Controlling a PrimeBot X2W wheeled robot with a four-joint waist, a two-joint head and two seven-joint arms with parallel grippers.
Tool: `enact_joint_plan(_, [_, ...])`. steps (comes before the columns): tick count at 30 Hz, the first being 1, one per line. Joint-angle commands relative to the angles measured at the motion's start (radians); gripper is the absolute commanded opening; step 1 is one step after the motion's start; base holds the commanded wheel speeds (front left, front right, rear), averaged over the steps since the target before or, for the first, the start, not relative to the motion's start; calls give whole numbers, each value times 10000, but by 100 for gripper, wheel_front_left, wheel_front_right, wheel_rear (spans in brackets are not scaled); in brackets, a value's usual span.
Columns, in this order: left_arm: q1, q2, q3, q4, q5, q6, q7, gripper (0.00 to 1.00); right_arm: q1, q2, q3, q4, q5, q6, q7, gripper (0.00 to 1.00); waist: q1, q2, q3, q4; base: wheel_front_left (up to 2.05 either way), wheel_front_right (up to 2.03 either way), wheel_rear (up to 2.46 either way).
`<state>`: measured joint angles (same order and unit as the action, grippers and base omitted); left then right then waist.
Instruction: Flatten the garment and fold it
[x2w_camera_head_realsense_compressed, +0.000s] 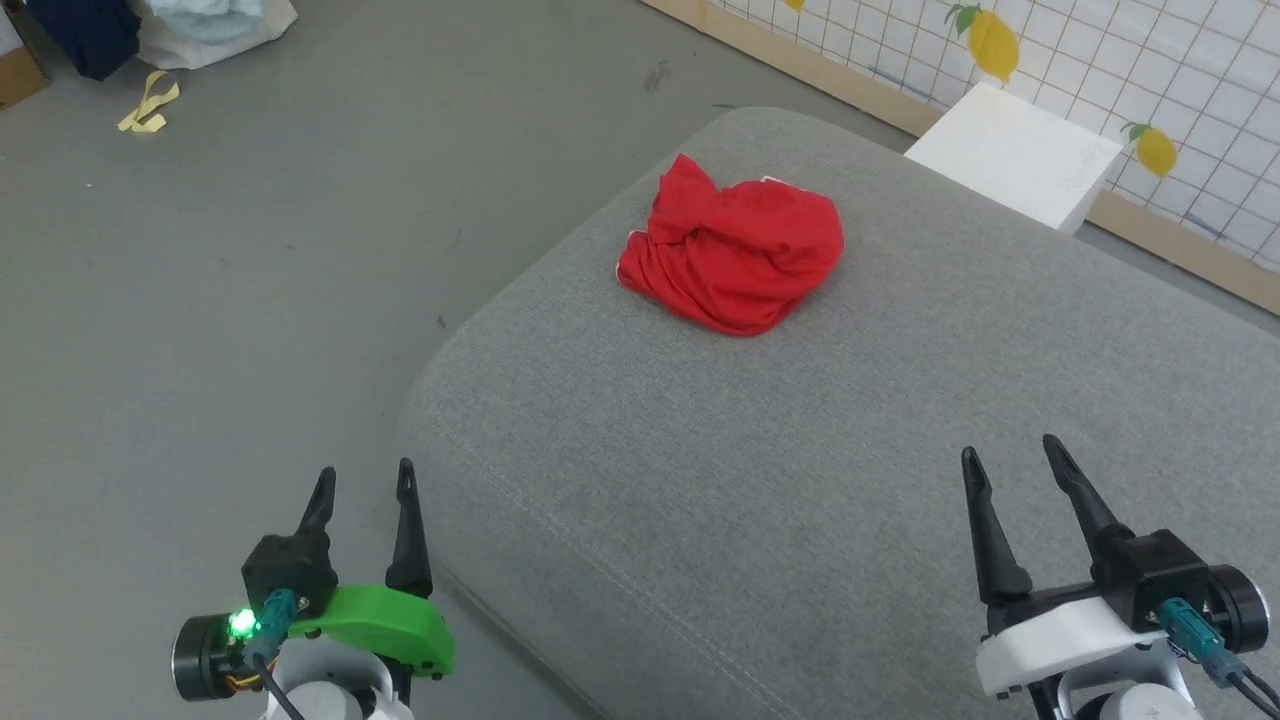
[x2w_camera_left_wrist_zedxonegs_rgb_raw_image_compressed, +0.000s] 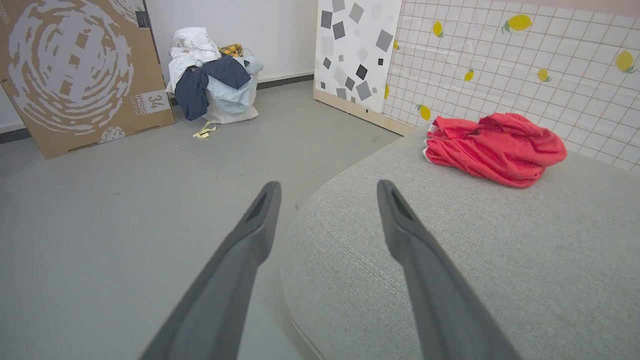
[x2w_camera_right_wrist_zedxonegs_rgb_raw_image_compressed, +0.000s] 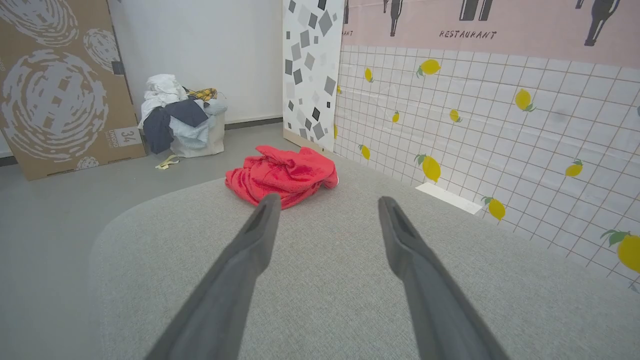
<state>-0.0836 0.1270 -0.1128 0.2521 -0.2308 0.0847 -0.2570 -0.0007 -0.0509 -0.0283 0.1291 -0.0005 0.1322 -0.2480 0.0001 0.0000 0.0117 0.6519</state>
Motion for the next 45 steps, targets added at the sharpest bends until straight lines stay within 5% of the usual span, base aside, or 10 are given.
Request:
enact_joint_plan(1, [44, 34, 12, -38, -20, 2, -47, 100, -150, 7, -19, 13, -7, -15, -77, 100, -1, 0, 50, -67, 0, 0, 0])
enact_joint_plan(9, [-396, -44, 174, -128, -582, -522, -42, 100, -353, 7, 67, -107, -13, -15, -81, 100, -1, 0, 553, -616, 0, 0, 0])
enact_joint_plan(18, [-3710, 415, 600, 73, -1493, -1219, 986, 100, -1421, 7, 236, -706, -503, -15, 95, 100, -1, 0, 2845, -2279, 0, 0, 0])
enact_joint_plan(29, [-7431, 2214, 1517, 1253, -3311, -1702, 5120, 100, -2764, 7, 656, -558, -171, -15, -76, 100, -1, 0, 5264, -4912, 0, 0, 0])
enact_joint_plan(33, [-8168, 2478, 2196, 1507, -4473, -1370, 6876, 100, -3081, 7, 802, -437, 8, -15, -122, 100, -1, 0, 5694, -5681, 0, 0, 0])
enact_joint_plan(45, [-7740, 3453, 2639, 1300, -4858, 1724, 11380, 100, -3379, 7, 928, -843, 614, -15, -135, 100, -1, 0, 6396, -6945, 0, 0, 0])
